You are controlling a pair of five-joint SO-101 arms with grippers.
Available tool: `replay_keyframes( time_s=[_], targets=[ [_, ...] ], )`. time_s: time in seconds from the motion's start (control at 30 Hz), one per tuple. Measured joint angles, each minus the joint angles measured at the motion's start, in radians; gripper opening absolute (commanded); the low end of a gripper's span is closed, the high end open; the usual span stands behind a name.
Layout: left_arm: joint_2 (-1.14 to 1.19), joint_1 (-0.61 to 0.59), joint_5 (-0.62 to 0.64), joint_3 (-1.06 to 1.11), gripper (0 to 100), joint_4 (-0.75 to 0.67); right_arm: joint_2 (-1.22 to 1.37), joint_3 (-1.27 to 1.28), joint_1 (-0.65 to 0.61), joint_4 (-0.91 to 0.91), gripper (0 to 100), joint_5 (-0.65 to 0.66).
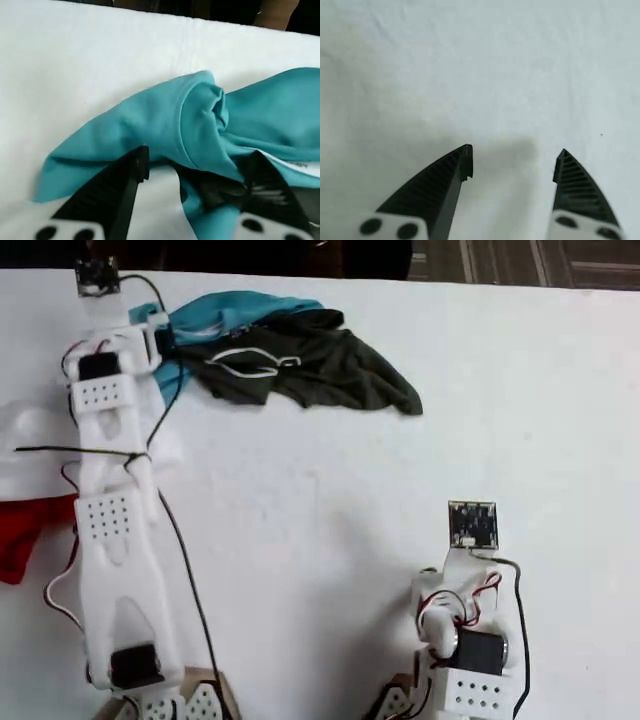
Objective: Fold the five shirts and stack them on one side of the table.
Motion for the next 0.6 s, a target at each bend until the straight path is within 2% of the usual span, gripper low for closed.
replay_keyframes(
  time_s=[0.07,0.17,0.2,0.37,0.6],
  targets=[
    [0.026,0.000,-0.025,0.000,23,-0.037,0.000,0.000,0.000,0.000,26.2,0.000],
    [0.040,0.002,-0.077,0.000,0,-0.057,0.000,0.000,0.000,0.000,26.2,0.000],
    [0.040,0.005,-0.084,0.000,4,-0.058,0.000,0.000,0.000,0.000,26.2,0.000],
    [0.043,-0.015,-0.097,-0.026,3,-0.026,0.000,0.000,0.000,0.000,26.2,0.000],
    [0.037,-0.068,-0.097,-0.284,3,0.298,0.000,0.000,0.000,0.000,26.2,0.000]
  ],
)
